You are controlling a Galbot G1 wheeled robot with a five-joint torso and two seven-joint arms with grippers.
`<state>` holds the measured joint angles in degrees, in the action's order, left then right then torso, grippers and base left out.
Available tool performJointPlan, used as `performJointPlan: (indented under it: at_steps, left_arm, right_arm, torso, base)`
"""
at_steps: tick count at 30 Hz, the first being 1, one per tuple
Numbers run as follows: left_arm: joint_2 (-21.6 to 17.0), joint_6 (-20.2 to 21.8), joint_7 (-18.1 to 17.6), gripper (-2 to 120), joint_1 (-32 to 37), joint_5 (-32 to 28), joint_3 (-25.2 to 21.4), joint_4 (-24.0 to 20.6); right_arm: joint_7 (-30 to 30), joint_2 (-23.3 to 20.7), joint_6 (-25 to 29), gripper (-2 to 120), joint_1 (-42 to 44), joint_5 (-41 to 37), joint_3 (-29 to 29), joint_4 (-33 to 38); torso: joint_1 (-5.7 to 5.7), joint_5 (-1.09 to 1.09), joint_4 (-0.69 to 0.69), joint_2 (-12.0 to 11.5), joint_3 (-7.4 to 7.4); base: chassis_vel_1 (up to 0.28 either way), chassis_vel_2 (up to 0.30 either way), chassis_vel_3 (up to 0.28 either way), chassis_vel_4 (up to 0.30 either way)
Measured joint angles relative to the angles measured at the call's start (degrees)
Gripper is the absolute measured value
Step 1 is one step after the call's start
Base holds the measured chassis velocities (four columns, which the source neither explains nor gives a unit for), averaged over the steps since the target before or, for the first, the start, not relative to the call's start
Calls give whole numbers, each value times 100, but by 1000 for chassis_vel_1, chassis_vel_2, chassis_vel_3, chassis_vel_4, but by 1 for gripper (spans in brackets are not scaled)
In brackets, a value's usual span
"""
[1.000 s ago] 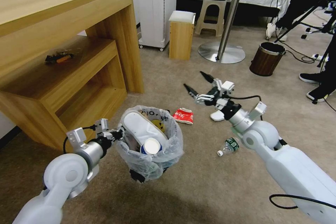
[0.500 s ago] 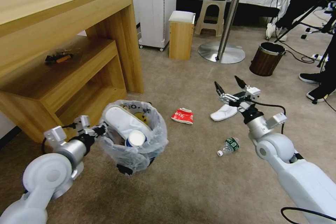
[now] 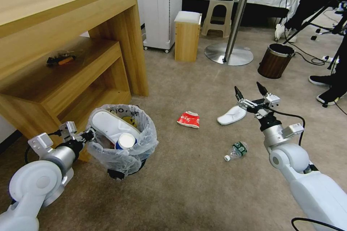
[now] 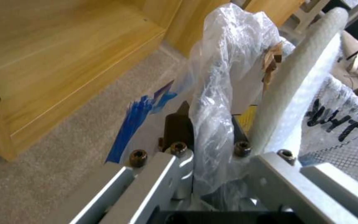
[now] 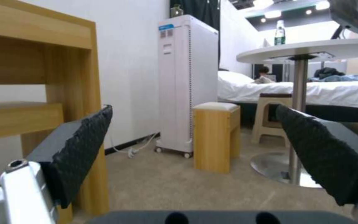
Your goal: Pick up the trash bin and place the garbage on the floor into it.
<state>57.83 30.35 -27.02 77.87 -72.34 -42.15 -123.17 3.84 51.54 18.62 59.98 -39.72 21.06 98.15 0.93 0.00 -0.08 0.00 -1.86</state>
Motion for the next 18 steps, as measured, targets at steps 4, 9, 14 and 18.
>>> performJointPlan:
  at_steps: [4,9,14,18]
  left_arm:
    - [13,-1,5,3,-10,2,53,-3]
    - [19,-1,6,3,-25,29,155,-69]
    - [32,10,6,3,-45,61,255,-148]
    - [42,14,6,3,-77,43,327,-194]
  right_arm:
    - [-29,15,2,100,-5,0,30,-34]
    - [-30,24,28,100,-10,-9,49,-111]
    - [-27,28,60,100,-19,-15,49,-139]
    - [-11,28,72,100,-47,-14,41,-167]
  torso:
    - [0,0,0,0,0]
    - [0,0,0,0,0]
    - [0,0,0,0,0]
    - [0,0,0,0,0]
  base:
    - [0,0,0,0]
    - [0,0,0,0]
    - [0,0,0,0]
    - [0,0,0,0]
